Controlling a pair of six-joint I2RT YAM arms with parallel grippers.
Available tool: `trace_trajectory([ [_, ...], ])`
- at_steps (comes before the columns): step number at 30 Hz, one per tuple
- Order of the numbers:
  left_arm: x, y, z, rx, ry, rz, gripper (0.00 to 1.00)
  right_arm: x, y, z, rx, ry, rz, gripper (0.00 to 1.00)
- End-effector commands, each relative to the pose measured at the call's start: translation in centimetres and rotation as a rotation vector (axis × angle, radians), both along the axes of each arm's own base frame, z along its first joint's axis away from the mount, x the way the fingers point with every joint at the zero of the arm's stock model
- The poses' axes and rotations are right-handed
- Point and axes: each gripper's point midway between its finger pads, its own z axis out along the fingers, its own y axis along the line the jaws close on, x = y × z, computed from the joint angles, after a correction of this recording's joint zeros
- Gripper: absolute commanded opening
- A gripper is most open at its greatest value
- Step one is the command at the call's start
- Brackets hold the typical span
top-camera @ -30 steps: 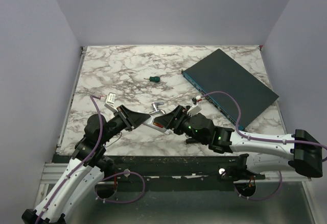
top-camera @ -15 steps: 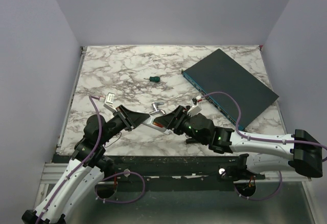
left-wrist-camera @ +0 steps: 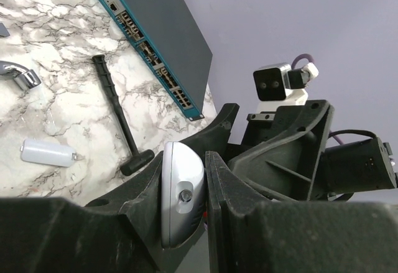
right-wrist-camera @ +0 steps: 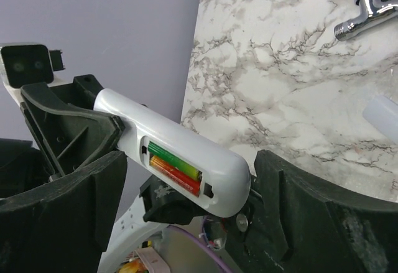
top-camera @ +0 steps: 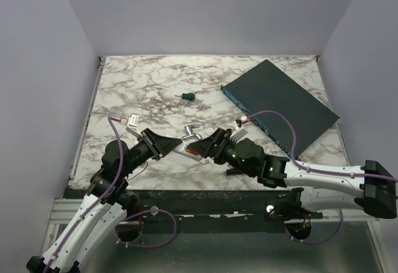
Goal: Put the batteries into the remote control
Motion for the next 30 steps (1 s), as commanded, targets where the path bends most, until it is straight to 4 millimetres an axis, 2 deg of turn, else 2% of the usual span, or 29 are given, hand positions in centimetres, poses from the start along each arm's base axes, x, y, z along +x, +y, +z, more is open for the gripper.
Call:
trace_trajectory([
  [1, 0.3, 0.1, 0.1, -0.007, -0.012, 0.014, 0.0, 0.4, -1.3, 0.7, -0.056, -0.076, -0.023, 0.95],
  [5, 0.3, 0.1, 0.2, -0.007, -0.014, 0.014, 0.0, 1.2, -2.9, 0.7, -0.117, -0.116, -0.08, 0.96],
  [9, 0.0, 0.2, 0.2, 0.002, -0.013, 0.009, 0.0, 2.6, -5.7, 0.6, -0.21, -0.176, -0.186, 0.96],
  [12, -0.3, 0.4, 0.3, 0.015, -0.02, 0.008, 0.0, 3.9, -8.4, -0.1, -0.365, -0.274, -0.265, 0.95],
  [16, -0.8, 1.0, 1.1, 0.036, -0.037, 0.015, 0.0, 4.6, -11.0, -2.2, -0.607, -0.337, -0.286, 0.92],
  [22, -1.0, 1.8, 2.7, 0.075, -0.076, 0.03, 0.0, 4.7, -11.3, -3.9, -0.728, -0.301, -0.257, 0.84],
  [26, -1.1, 1.8, 2.8, 0.071, -0.077, 0.015, 0.0, 4.2, -9.9, -5.5, -0.75, -0.271, -0.129, 0.82],
  [30, -0.9, 2.3, 2.7, 0.085, -0.084, 0.029, 0.0, 3.3, -8.8, -8.7, -0.779, -0.246, 0.083, 0.83],
])
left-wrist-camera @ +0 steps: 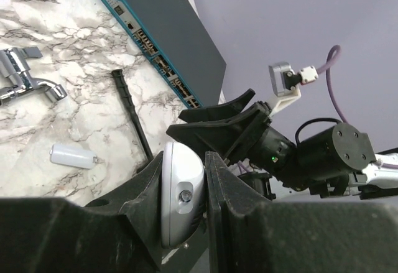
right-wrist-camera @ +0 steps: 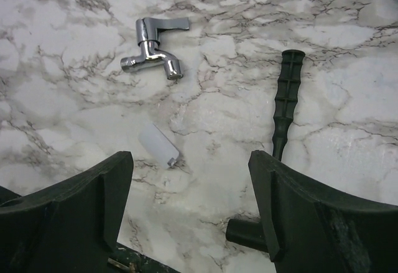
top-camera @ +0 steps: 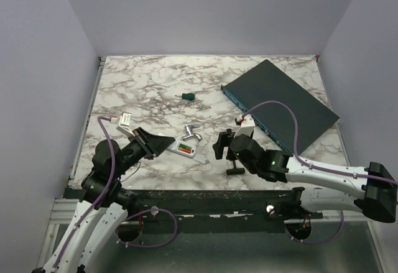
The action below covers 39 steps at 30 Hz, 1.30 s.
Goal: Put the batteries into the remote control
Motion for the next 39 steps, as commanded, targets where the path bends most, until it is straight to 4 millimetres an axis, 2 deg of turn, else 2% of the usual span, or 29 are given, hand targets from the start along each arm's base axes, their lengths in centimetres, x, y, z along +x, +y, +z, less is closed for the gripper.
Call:
trace_trajectory([
  [1, -0.4, 0.4, 0.4, 0.026, -0.026, -0.013, 0.0, -1.9, 1.7, -2.9, -0.075, 0.092, 0.254, 0.84],
  [5, -0.3, 0.2, -0.7, 0.068, -0.006, -0.05, 0.0, -5.1, 4.9, -3.3, -0.052, 0.052, 0.598, 0.86],
  [8, -0.3, -0.3, -1.3, 0.071, 0.005, -0.085, 0.0, -6.1, 6.0, -4.2, -0.084, 0.037, 0.727, 0.85],
  [14, -0.3, 0.1, -1.2, 0.072, -0.009, -0.063, 0.0, -4.9, 6.7, -6.6, -0.244, 0.018, 0.792, 0.83],
  [18, -0.5, 0.1, -1.5, 0.069, 0.0, -0.067, 0.0, -3.6, 6.9, -7.6, -0.316, -0.023, 0.79, 0.82],
  [29, -0.2, 1.1, -0.7, 0.103, -0.003, -0.015, 0.0, -2.3, 7.9, -9.3, -0.376, -0.091, 0.814, 0.83],
  [33, 0.6, 2.2, -1.9, 0.141, 0.056, 0.062, 0.0, -2.0, 7.9, -10.5, -0.408, -0.074, 0.814, 0.81],
  [39, 0.9, 2.9, -2.9, 0.163, 0.08, 0.097, 0.0, -1.9, 7.9, -11.6, -0.433, -0.055, 0.817, 0.77],
])
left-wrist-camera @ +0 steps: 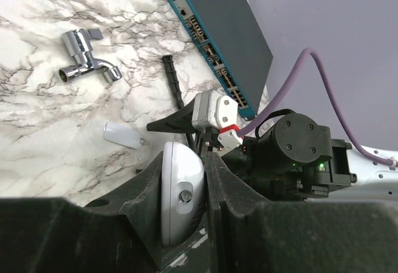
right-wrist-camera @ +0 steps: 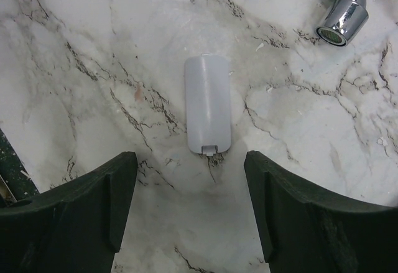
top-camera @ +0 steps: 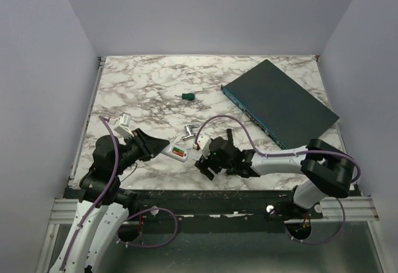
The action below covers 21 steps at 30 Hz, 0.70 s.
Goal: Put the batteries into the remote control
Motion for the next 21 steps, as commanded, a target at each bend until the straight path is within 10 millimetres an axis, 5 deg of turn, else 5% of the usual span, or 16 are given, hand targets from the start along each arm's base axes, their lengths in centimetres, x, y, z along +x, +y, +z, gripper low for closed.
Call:
trace_trajectory([
  [1, 0.4, 1.0, -0.1, 0.031, -0.002, 0.053, 0.0, 0.9, 0.9, 0.5, 0.009, -0.04, 0.0, 0.76],
  [21, 0.2, 0.6, 0.8, -0.015, -0.007, 0.028, 0.0, 2.4, 0.5, -2.2, -0.1, -0.009, -0.072, 0.64],
])
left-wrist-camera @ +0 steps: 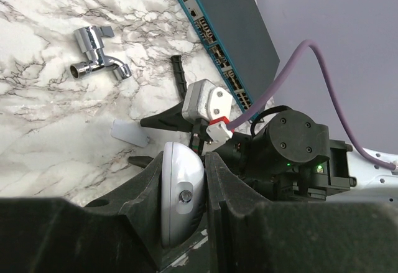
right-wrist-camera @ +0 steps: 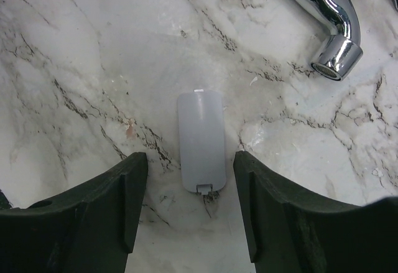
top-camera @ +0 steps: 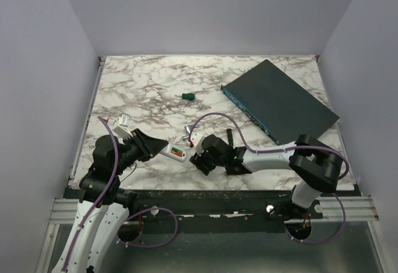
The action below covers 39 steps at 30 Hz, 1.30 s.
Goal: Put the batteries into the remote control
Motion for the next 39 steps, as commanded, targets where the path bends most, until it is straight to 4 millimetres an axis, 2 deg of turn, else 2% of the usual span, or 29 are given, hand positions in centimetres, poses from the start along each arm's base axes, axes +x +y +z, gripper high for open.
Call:
trace_trajectory([
  [1, -0.1, -0.2, 1.7, -0.028, -0.043, -0.014, 0.0, 0.8, -1.1, -1.5, -0.071, 0.011, -0.053, 0.63],
  [6, -0.1, -0.2, 1.5, -0.028, -0.042, -0.016, 0.0, 0.9, -2.0, -1.8, -0.091, 0.02, -0.078, 0.63],
  [10, 0.0, -0.2, 1.4, -0.028, -0.039, -0.016, 0.0, 0.8, -2.7, -2.2, -0.084, 0.05, -0.126, 0.69],
  [15, 0.0, -0.2, 1.3, -0.028, -0.038, -0.015, 0.0, 0.9, -2.7, -2.6, -0.083, 0.097, -0.139, 0.7],
  [21, 0.0, -0.2, 1.2, -0.027, -0.036, -0.015, 0.0, 0.3, -2.3, -2.6, -0.089, 0.158, -0.138, 0.65],
  [27, 0.1, -0.3, 1.0, -0.036, -0.033, -0.018, 0.0, -1.0, -2.8, -3.0, -0.126, 0.231, -0.131, 0.62],
  [34, 0.1, -0.3, 0.9, -0.035, -0.031, -0.018, 0.0, -1.0, -2.8, -3.3, -0.157, 0.246, -0.135, 0.56],
  [39, 0.1, -0.3, 0.7, -0.035, -0.026, -0.015, 0.0, -1.3, -2.8, -3.6, -0.167, 0.249, -0.143, 0.56],
])
